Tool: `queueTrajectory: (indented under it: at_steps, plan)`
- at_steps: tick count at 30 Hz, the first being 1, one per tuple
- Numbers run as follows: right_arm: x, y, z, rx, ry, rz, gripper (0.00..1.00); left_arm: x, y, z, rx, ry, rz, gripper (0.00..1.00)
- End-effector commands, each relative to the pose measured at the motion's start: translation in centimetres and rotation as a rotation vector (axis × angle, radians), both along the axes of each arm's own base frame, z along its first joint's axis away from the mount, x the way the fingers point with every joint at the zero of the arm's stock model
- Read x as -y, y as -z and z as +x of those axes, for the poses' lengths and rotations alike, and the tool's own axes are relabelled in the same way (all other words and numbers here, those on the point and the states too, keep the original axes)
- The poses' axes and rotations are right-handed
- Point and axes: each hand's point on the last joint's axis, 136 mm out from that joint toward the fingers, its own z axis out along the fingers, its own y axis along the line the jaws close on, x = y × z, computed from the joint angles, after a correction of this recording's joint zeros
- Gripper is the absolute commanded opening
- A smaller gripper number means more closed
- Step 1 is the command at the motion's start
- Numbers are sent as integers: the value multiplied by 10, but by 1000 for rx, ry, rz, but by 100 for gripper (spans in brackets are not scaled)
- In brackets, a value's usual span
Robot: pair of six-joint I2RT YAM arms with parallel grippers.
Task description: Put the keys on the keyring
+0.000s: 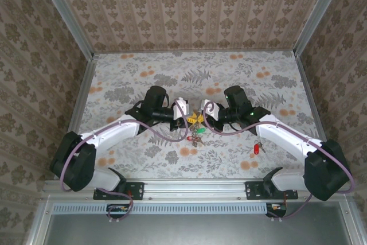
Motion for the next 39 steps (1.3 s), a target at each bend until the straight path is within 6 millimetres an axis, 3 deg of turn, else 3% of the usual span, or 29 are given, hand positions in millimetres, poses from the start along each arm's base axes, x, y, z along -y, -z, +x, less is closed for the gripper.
queueTrajectory:
  at_steps: [1, 10, 17, 23, 27, 39]
  plan:
    - [-5, -13, 2, 20, -7, 18, 0, 1, 0, 0, 25, 14, 32, 21]
    - [-6, -14, 2, 12, -7, 24, 0, 4, 3, 1, 29, 19, 47, 18]
    - [-6, -15, 1, 11, -9, 25, 0, 6, 3, 4, 36, 20, 53, 4]
    - [-5, -17, -1, 16, 0, 42, 2, 6, 5, 2, 26, 25, 54, 0]
    - [-1, -3, 2, 14, 34, 26, 12, 8, -3, 3, 8, 18, -11, 0]
    - [3, 23, 7, -27, 78, 20, 16, 6, -16, 0, -4, 41, -95, 0]
